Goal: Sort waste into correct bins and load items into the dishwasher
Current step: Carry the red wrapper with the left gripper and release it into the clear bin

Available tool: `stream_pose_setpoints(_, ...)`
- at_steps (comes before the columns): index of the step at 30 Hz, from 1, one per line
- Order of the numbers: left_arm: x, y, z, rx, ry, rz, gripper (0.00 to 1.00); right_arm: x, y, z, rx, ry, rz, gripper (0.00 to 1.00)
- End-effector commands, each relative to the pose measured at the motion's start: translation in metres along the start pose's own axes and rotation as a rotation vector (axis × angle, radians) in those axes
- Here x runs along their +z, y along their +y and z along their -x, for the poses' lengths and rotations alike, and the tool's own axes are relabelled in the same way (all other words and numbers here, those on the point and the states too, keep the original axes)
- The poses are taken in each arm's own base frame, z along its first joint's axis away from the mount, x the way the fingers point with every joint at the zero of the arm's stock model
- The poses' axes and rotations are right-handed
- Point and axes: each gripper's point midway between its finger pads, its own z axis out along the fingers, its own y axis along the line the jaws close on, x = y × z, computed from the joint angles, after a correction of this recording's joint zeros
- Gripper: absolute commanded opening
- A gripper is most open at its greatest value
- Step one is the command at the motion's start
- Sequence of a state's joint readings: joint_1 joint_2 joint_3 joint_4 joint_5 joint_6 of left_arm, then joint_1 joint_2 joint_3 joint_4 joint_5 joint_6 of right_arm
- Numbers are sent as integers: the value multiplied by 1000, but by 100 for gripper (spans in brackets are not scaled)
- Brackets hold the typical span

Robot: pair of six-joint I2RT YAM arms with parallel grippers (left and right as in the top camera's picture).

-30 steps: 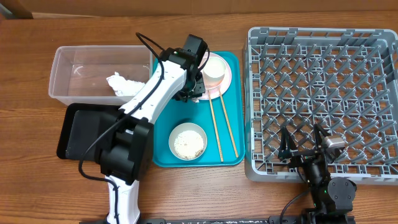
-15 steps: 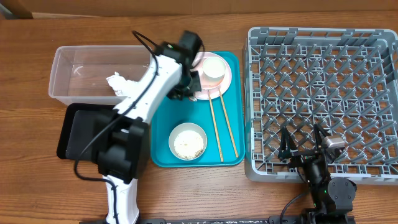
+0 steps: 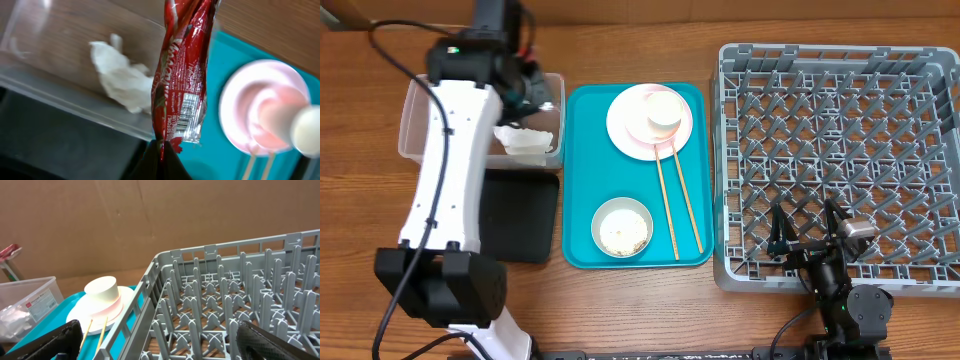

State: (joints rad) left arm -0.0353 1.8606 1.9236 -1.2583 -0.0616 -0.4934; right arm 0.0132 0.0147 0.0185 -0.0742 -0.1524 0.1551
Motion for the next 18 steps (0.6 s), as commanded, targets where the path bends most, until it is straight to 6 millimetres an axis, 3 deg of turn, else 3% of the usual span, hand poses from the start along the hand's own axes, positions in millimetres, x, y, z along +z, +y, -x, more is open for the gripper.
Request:
stream_pose_setpoints(1,28,35,5,-28,23,97,4,0,-1,-1,-6,-8,-3,100)
stream_pose_setpoints(9,72,91,3,-110,96,225,5,0,-1,-1,-6,-8,-3,100)
stream_pose_setpoints(10,77,95,4,-105,105,230,11,0,-1,-1,-6,-8,-3,100)
stream_pose_setpoints(13,90,98,4,-54,132,220,63,0,-1,-1,-6,-8,-3,100)
stream_pose_setpoints(14,90,99,3,-47,136,218,72,0,-1,-1,-6,-8,-3,100)
stream_pose_setpoints(18,81,93,7,-48,124,191,76,0,-1,-1,-6,-8,-3,100)
